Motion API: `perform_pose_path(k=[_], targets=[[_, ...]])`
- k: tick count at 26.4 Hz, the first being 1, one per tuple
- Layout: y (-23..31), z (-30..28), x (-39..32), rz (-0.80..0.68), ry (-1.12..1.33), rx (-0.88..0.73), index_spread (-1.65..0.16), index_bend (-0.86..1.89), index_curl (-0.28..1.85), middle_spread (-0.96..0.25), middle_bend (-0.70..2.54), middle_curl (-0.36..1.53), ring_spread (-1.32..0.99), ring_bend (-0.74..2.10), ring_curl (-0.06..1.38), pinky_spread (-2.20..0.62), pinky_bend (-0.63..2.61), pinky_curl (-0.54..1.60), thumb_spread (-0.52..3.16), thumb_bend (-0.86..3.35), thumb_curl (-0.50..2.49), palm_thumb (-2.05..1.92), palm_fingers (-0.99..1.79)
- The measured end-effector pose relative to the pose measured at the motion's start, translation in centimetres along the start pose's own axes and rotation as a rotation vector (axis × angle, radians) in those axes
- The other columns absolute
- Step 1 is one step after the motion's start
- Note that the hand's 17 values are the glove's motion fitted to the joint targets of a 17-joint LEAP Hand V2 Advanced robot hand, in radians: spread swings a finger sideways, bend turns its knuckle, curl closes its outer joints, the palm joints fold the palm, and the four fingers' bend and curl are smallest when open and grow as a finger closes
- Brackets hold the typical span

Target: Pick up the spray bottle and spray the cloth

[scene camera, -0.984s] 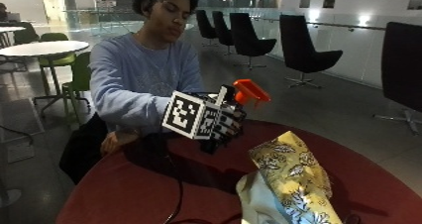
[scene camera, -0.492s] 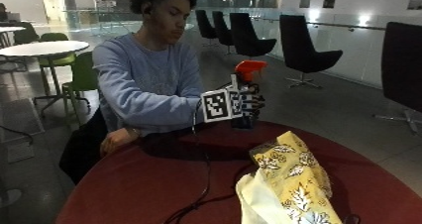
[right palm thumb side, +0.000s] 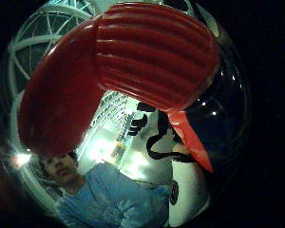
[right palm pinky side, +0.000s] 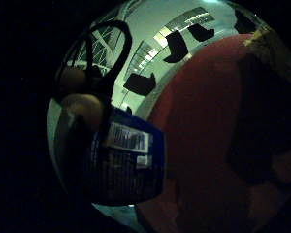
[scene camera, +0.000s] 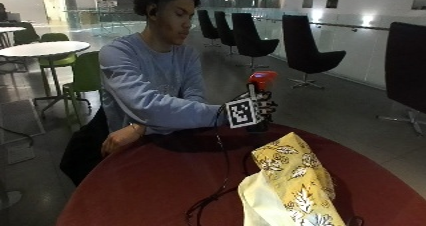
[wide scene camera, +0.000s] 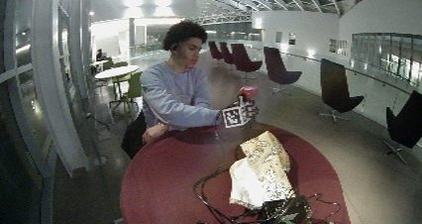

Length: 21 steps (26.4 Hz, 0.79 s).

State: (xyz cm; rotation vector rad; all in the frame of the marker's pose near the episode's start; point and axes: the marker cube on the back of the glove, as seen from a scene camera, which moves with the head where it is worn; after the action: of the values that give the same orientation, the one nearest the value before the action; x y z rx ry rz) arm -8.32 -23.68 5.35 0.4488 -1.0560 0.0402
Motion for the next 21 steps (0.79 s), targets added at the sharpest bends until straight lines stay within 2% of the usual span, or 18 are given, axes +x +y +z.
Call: perform_pose_path(k=[8,12,14,15,17,21], targets=[[1.2,1.4,0.6,-0.003,0.035,-0.083,-0.23,0.14,0.42,-0.07,0.26,0.47,-0.04,0.42,0.39,0.07,0.25,0.37,0.99,-0.02,0.52,0.82,1.1],[2.3,0.7,0.5,0.041,0.029,-0.201,-0.23,0.14,0.42,-0.07,0.25,0.47,-0.04,0.4,0.39,0.07,0.25,0.37,1.0,-0.03,0.52,0.81,1.1],[2.6,0.0,0.5,0.064,0.039,-0.205,-0.23,0.15,0.42,-0.07,0.22,0.46,-0.04,0.38,0.38,0.08,0.25,0.37,1.01,-0.04,0.5,0.77,1.04],[2.7,-0.4,0.4,0.069,0.051,-0.194,-0.25,0.07,0.39,-0.06,0.17,0.44,-0.04,0.36,0.38,0.1,0.27,0.37,1.01,-0.07,0.48,0.72,0.88],[3.1,-2.0,0.1,0.066,0.096,-0.168,-0.26,0.05,0.39,-0.06,0.17,0.44,-0.03,0.37,0.4,0.11,0.31,0.4,1.01,-0.06,0.46,0.69,0.79],[5.2,-8.6,-1.2,0.034,0.261,-0.165,-0.29,0.05,0.33,-0.05,0.19,0.44,-0.03,0.37,0.38,0.13,0.34,0.4,1.01,-0.05,0.44,0.66,0.74]])
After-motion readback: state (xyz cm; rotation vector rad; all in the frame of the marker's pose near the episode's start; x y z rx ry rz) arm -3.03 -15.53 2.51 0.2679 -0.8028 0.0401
